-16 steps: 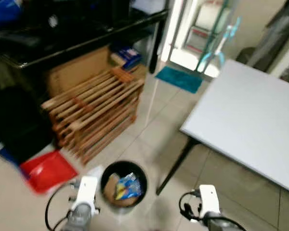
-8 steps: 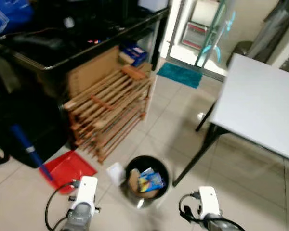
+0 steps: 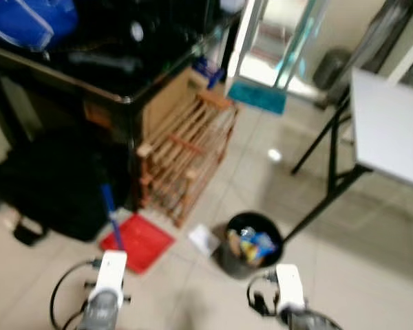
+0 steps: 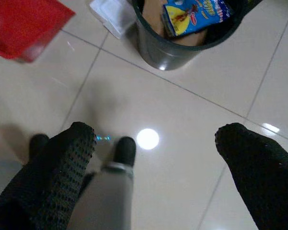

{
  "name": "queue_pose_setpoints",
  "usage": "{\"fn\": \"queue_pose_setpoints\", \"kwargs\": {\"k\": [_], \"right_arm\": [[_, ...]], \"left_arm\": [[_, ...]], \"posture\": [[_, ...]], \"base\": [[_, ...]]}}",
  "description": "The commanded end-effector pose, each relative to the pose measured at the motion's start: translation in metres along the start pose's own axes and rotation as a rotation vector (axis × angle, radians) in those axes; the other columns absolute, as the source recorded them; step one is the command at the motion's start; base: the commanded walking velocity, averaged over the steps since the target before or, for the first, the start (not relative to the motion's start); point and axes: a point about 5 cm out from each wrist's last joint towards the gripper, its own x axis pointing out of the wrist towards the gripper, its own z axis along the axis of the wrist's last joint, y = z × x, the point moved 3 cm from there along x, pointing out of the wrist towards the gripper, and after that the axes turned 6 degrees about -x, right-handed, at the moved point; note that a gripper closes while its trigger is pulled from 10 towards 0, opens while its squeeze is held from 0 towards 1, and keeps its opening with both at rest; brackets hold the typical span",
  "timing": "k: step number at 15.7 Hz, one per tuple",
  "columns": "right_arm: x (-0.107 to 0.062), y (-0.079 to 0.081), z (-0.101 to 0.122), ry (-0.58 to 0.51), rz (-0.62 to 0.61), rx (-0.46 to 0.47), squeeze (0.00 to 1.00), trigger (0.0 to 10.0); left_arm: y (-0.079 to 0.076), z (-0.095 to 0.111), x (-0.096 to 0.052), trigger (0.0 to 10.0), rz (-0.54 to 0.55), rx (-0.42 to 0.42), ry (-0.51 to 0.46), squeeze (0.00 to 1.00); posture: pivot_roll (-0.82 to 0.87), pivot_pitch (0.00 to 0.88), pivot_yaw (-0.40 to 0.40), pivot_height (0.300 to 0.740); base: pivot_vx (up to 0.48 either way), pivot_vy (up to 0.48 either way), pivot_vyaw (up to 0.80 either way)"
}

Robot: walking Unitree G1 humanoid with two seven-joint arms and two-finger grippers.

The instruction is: Picking trash to rubbish bin

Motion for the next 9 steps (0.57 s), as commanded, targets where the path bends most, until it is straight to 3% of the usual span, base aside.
{"fn": "queue_pose_setpoints", "kwargs": {"k": [1,6,9], "right_arm": [[-0.0025,-0.0142,-0.0065,0.019,-0.037,0.004,0.00,10.0],[-0.0021,-0.0151,-0.0015,-0.004,-0.041,0.018,0.00,10.0],[-0.0020,-0.0146,-0.0023,0.002,-0.039,0.015,0.00,10.0]], "left_arm": [[-0.0133,0.0006,-0.0007,10.0,-0.030,0.038,-0.001,0.00],[-0.0116,-0.0007,-0.0007,10.0,-0.022,0.042,0.008,0.00],[-0.0120,-0.0019,-0.0009,10.0,-0.023,0.041,0.012,0.00]], "posture": [[-0.03,0.065,-0.134,0.740],[-0.03,0.064,-0.133,0.740],[-0.03,0.065,-0.133,0.740]], "base": [[0.000,0.000,0.00],[0.000,-0.401,0.00],[0.000,-0.442,-0.75]]}}
